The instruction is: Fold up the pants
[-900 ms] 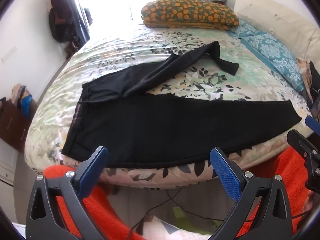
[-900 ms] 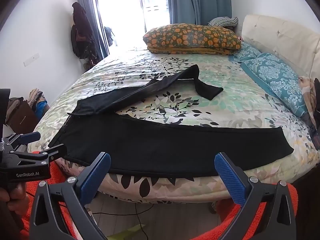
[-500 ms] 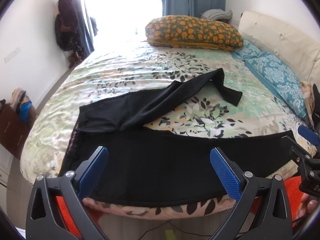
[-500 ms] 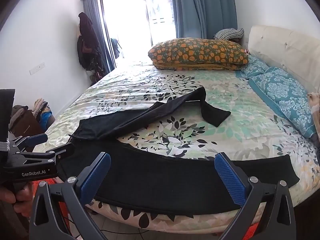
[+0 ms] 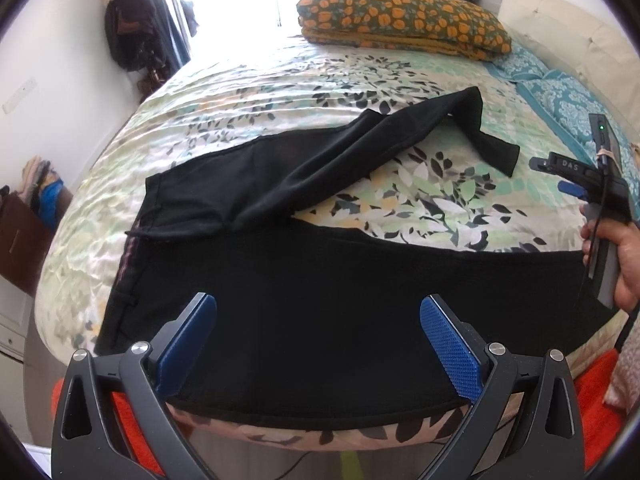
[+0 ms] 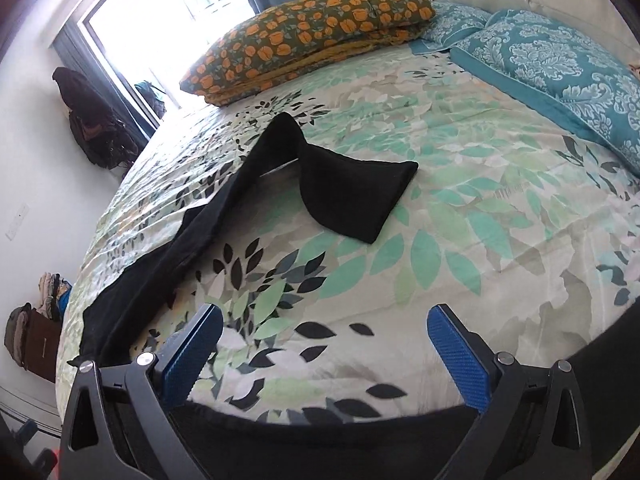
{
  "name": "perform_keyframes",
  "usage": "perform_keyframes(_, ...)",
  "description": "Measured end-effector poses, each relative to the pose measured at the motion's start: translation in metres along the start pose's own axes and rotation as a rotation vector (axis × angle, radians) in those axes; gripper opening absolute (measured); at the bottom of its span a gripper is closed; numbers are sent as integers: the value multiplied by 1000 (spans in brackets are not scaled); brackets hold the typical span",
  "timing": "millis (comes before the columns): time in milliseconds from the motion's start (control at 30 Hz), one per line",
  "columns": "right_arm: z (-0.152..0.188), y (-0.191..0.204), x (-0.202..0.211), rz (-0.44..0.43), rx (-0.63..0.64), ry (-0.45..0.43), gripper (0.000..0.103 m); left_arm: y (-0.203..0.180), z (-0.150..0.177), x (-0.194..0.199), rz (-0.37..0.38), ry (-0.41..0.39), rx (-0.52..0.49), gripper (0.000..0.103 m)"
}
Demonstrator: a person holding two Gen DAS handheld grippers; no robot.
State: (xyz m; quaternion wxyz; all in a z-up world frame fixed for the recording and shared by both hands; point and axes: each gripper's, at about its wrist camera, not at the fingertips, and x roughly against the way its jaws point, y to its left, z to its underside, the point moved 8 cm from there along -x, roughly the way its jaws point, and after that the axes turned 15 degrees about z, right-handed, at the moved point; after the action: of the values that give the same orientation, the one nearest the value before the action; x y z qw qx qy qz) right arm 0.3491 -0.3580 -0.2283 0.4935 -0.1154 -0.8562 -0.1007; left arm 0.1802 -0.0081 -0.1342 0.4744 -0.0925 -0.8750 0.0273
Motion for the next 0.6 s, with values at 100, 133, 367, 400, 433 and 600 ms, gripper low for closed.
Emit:
perform_keyframes(100, -24, -13, -61, -33, -134, 95, 77, 7, -2, -9, -27, 10, 2, 102)
perform_keyframes(133, -30, -23, -77, -29, -225, 112, 73, 10, -3, -11, -37, 13, 5, 102)
perform_keyframes(367, -68, 6, -119, 63, -29, 120, 9, 22, 1, -35, -73, 70, 22, 102)
perform_keyframes(400, -72, 11, -116, 85, 68, 118, 7, 21, 2, -38, -74, 79, 18, 102)
perform_keyframes(433, -78, 12, -111, 127, 166, 97, 6, 20, 3, -39, -74, 86, 12, 102)
perform_keyframes(600, -157, -77, -72, 560, 355, -148, 5, 13, 6, -38, -76, 76, -8, 102)
